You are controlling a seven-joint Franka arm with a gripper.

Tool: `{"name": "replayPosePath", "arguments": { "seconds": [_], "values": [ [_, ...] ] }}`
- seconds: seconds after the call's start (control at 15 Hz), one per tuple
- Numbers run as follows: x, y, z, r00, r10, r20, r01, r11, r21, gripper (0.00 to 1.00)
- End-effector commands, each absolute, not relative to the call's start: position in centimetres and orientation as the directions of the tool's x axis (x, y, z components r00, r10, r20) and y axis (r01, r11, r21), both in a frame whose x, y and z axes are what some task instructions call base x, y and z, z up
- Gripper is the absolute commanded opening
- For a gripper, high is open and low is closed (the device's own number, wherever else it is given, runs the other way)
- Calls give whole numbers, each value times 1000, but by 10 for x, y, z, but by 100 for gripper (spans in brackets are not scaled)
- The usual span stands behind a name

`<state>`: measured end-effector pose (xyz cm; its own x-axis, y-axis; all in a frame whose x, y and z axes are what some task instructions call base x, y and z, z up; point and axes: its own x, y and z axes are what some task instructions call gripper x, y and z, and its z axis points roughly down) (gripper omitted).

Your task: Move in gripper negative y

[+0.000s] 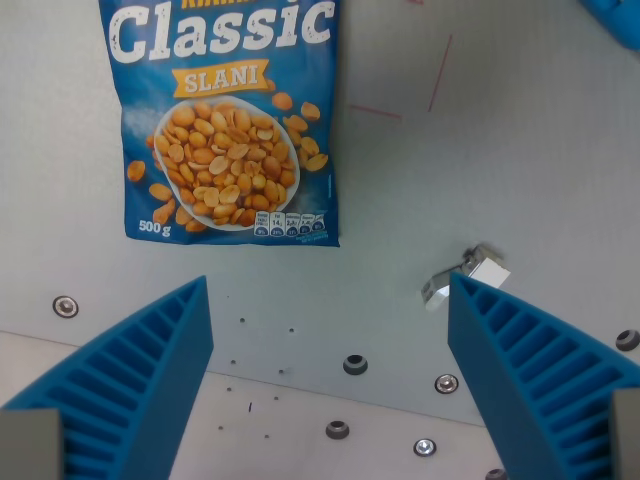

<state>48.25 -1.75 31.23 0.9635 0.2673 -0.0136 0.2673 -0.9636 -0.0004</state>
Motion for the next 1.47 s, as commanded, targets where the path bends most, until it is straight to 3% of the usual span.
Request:
{"name": "replayPosePath", "arguments": {
  "seconds": [0.07,1.47],
  "values": [
    [481,-13,315,964,267,-8,267,-964,1,100],
    [453,88,315,964,267,-8,267,-964,1,100]
  ]
}}
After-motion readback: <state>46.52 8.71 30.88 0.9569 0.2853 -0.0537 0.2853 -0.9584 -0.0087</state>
